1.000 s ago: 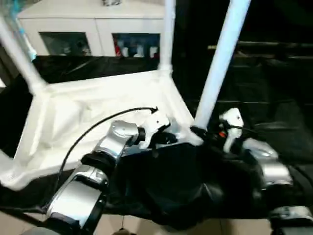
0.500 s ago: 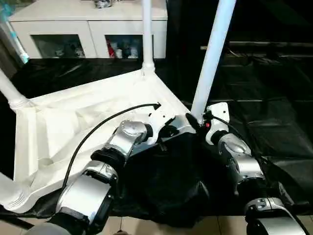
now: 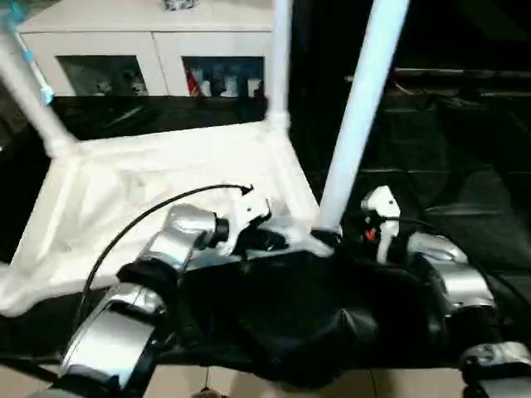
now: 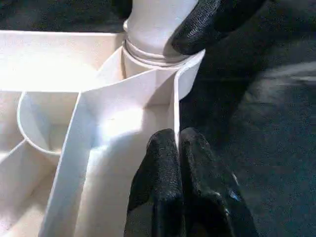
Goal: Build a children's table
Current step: Rotate leg to tighten
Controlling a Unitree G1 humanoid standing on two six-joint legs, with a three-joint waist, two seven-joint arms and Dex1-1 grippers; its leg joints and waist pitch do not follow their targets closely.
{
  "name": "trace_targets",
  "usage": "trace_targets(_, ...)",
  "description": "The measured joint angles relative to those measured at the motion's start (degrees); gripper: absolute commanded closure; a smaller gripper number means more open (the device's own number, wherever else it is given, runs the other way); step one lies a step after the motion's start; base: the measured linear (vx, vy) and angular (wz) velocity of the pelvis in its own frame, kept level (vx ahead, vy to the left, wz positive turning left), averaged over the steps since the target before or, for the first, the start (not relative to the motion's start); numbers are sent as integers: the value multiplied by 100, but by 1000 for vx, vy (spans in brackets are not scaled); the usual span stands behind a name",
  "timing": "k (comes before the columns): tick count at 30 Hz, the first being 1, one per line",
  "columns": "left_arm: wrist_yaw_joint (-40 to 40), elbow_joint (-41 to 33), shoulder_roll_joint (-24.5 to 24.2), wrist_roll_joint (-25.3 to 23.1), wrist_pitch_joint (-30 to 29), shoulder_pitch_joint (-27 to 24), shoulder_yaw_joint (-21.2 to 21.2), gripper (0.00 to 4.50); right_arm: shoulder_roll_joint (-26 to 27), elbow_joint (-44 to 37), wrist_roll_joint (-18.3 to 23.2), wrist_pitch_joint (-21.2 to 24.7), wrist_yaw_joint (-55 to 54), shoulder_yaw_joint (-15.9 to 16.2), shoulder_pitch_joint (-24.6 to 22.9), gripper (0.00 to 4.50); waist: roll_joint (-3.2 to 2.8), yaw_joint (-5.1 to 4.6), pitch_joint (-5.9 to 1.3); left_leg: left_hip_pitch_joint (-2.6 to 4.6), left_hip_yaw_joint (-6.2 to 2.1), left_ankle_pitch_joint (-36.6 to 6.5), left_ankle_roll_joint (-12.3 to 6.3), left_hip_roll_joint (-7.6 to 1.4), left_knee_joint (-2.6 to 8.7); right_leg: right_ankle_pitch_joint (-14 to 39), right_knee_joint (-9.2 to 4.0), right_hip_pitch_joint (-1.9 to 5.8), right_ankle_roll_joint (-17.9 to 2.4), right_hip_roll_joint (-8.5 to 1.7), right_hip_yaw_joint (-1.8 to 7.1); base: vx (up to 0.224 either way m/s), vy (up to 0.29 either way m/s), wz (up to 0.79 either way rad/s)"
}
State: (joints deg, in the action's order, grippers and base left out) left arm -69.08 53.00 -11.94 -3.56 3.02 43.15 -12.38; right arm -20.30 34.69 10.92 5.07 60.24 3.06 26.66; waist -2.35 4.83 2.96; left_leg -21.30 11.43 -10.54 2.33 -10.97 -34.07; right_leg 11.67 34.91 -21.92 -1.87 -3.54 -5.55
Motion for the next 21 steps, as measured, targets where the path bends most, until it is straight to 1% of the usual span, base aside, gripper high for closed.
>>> trace_targets(1,-56,-12,-35,1,0,-8,0,450,-28,-14,15,44,85,12,-2,146,-2,18,1,-1,0,0,0,0,0,0,0,-2,0,0,0,0,0,0)
trace_targets(2,-109,-41,-62,4,0,-21,-1,450,-62,-29,45,91,174,24,-1,161,-2,27,1,-2,0,0,0,0,0,0,0,-3,0,0,0,0,0,0)
trace_targets(3,-167,-65,-83,12,0,-37,-1,450,-89,-40,64,119,266,40,0,161,-2,32,1,-2,0,0,0,-1,2,1,0,-4,1,1,0,0,0,0)
trace_targets(5,-208,-96,-107,21,-1,-54,-1,450,-91,-56,71,130,303,48,0,178,-2,34,1,-6,0,0,0,-1,2,2,0,-7,2,1,0,0,0,0)
trace_targets(8,-281,-175,-143,35,-16,-96,-2,450,-111,-73,76,209,426,53,23,190,-2,33,1,-8,0,-1,0,-1,2,4,0,-9,2,1,0,0,0,0)
trace_targets(16,-288,-195,-152,34,-23,-106,-1,450,-82,-95,104,292,449,59,20,197,0,34,2,-9,0,0,0,-1,2,4,0,-10,3,1,0,0,0,0)
trace_targets(18,-18,-175,-66,10,-33,-104,8,450,98,-76,58,273,71,-22,10,197,2,31,2,-7,0,0,2,-1,2,3,2,-9,2,1,0,0,0,0)
trace_targets(21,457,-28,51,-30,-43,-25,30,450,354,75,-20,99,-696,-147,23,198,3,-3,2,5,0,2,4,-1,-1,-1,4,-3,-2,1,1,0,0,0)
